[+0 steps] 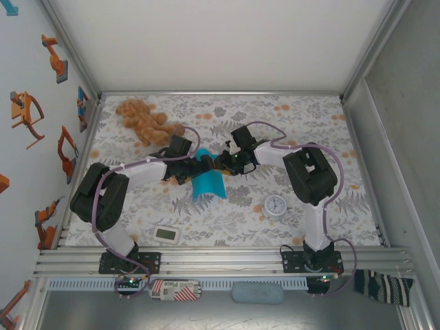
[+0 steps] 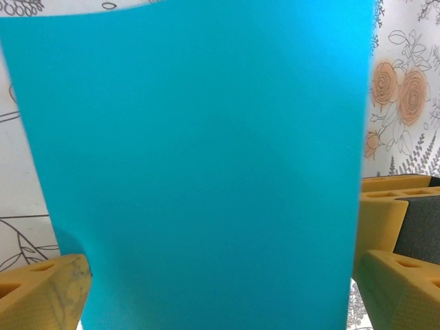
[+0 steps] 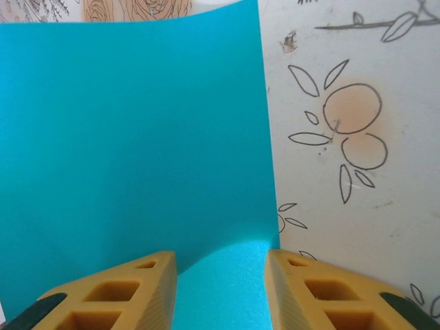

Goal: Fold a paper plane with a square sheet of paper (pick it up from the middle)
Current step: First fold in half a square sheet of paper at the center of the table.

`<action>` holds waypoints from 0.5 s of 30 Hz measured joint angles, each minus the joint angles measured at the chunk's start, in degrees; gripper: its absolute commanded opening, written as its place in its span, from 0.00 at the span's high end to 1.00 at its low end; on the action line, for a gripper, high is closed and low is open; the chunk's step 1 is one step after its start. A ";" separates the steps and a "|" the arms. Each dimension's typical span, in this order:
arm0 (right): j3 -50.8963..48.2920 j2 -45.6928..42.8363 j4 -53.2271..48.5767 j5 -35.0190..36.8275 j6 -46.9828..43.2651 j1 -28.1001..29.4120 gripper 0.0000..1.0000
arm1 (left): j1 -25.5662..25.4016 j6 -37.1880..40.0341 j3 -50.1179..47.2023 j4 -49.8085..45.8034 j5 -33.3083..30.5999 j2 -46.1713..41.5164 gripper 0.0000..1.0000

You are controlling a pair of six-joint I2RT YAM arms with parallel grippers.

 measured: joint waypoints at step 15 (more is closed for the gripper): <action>-0.11 0.09 0.72 0.07 0.87 0.09 0.64 | -1.53 2.73 1.31 -5.84 -2.75 1.31 0.36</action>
